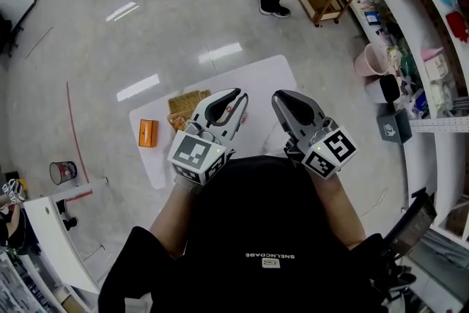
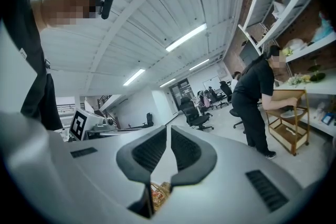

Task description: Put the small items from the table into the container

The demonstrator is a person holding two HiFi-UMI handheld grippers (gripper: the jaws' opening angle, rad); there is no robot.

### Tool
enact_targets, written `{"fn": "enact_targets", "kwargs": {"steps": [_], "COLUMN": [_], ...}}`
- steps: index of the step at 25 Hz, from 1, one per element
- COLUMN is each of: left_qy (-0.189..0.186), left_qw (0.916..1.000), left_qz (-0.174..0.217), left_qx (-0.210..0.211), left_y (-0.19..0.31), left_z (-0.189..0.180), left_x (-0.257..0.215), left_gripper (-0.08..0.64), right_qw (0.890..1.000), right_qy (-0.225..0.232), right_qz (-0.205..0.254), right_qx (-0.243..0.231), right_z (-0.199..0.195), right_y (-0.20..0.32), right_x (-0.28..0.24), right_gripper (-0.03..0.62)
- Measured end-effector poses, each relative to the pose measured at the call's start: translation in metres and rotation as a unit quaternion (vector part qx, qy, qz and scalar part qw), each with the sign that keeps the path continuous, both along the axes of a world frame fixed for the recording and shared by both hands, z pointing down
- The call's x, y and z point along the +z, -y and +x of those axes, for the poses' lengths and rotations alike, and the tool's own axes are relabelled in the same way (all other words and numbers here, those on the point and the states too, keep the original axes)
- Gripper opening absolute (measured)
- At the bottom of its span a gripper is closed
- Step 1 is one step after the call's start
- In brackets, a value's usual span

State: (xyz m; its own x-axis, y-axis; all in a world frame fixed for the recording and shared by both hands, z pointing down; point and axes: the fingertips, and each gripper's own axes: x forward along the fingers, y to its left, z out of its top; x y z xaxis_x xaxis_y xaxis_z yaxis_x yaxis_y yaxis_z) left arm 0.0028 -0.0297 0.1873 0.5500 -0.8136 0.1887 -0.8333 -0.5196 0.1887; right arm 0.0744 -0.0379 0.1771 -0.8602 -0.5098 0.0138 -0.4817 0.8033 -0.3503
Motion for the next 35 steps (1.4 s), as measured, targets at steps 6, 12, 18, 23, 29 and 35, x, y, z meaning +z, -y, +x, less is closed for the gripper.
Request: {"fn": "enact_targets", "kwargs": {"steps": [6, 12, 18, 23, 29, 35], "left_qy": [-0.032, -0.019, -0.023, -0.019, -0.022, -0.01], "left_qw": [0.9991, 0.9997, 0.9994, 0.9987, 0.9972, 0.9944], "left_qz": [0.013, 0.002, -0.024, -0.048, -0.071, -0.105], "left_qx": [0.025, 0.018, 0.01, 0.006, -0.004, -0.009], "left_y": [-0.003, -0.003, -0.001, 0.002, 0.004, 0.005], "left_z": [0.011, 0.012, 0.009, 0.009, 0.009, 0.006], "left_x": [-0.006, 0.004, 0.017, 0.032, 0.05, 0.079], "left_gripper": [0.061, 0.061, 0.061, 0.061, 0.062, 0.063], "right_qw": [1.0, 1.0, 1.0, 1.0, 0.999, 0.998], "right_qy": [-0.001, 0.001, -0.001, -0.006, -0.013, -0.019], "right_qz": [-0.005, -0.009, -0.015, -0.025, -0.036, -0.05], "right_qx": [0.003, 0.0, 0.001, 0.007, 0.018, 0.033], "right_z": [0.005, 0.008, 0.008, 0.013, 0.021, 0.03], "right_y": [0.0, 0.0, -0.001, -0.002, -0.004, -0.007], "right_x": [0.004, 0.008, 0.011, 0.017, 0.024, 0.031], "right_gripper": [0.013, 0.014, 0.014, 0.014, 0.014, 0.014]}}
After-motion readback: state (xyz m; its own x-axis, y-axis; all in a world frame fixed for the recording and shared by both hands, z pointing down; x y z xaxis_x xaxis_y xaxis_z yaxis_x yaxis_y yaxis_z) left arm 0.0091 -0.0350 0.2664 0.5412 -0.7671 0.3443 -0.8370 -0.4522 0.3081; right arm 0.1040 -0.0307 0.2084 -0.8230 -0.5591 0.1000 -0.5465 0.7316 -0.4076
